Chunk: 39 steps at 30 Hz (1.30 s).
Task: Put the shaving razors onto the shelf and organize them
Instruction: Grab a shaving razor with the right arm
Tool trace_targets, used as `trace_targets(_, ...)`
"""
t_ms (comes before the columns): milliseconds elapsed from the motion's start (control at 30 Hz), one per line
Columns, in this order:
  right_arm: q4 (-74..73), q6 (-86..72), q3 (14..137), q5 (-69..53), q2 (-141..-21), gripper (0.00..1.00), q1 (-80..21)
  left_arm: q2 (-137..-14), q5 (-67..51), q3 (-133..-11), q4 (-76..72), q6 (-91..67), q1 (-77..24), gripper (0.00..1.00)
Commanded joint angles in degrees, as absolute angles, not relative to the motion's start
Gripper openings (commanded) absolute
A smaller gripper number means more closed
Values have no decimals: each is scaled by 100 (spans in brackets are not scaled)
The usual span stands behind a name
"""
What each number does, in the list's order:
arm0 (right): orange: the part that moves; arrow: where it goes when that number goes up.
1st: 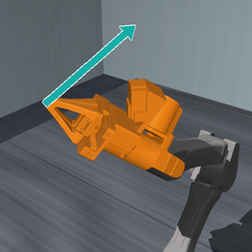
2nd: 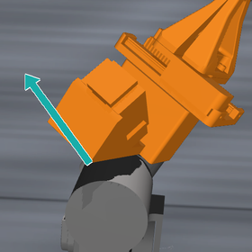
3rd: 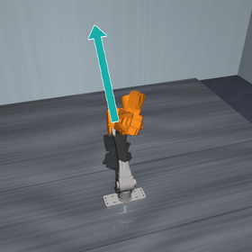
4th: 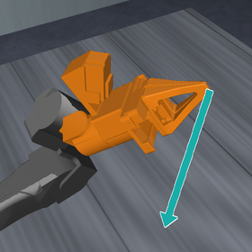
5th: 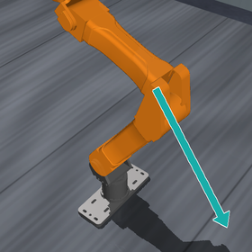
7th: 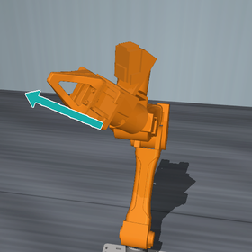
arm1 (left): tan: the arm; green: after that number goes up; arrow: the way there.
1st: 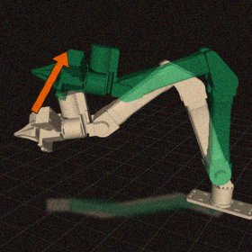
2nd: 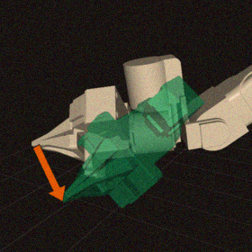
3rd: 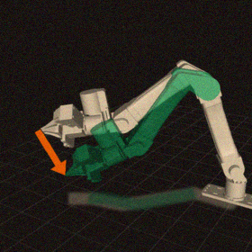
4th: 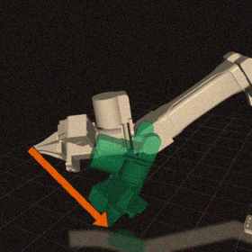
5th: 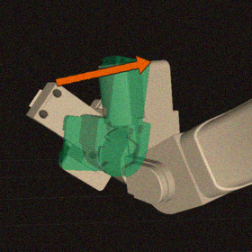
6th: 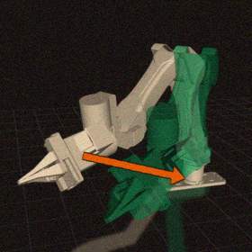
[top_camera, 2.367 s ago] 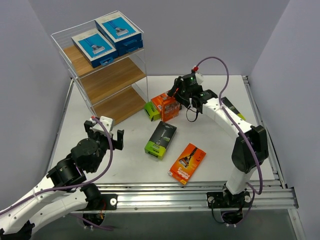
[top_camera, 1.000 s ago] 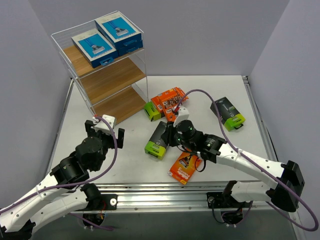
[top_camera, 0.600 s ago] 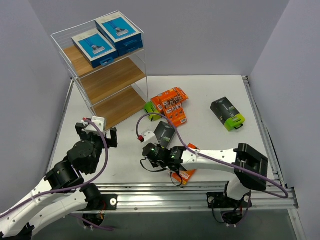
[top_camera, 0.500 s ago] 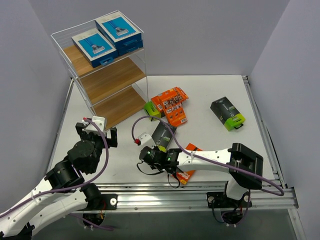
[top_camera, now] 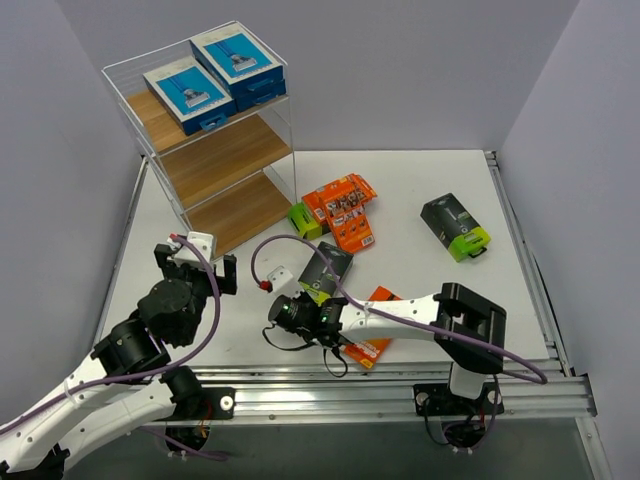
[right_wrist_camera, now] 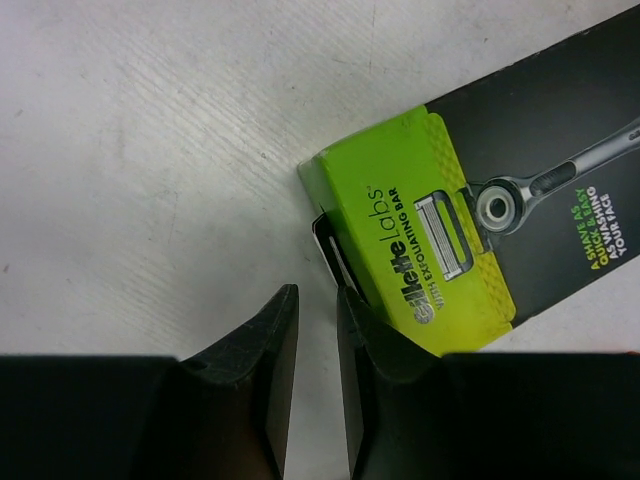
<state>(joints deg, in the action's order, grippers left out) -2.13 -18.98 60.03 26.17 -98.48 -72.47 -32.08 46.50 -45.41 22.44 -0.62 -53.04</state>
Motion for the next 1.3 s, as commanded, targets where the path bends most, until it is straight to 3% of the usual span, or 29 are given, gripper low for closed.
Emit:
trace_targets(0, -229, -1767, 6187, 2804, -10019, 19, -7216, -3226, 4562, -4570, 1960, -17, -5256, 94)
trace_targets(333, -140, -1714, 6179, 2918, -10195, 23, -7110, -3234, 4421, -4579, 1969, -17, -5256, 94)
trace_targets(600, -289, -1731, 6301, 3295, -10388, 35, -7102, -3234, 4333, -4579, 1978, -18, -5256, 94)
trace_targets(767, -474, -1732, 6433, 3708, -10555, 26, -7093, -3252, 4298, -4588, 1995, -17, -5256, 94)
trace_targets(1000, -580, -1749, 6451, 4236, -10574, 0, -7093, -3252, 4280, -4588, 2004, -17, -5256, 94)
trace_targets(1267, -615, -1697, 6574, 4009, -10257, 0, -7119, -3287, 4315, -4588, 2004, -17, -5256, 94)
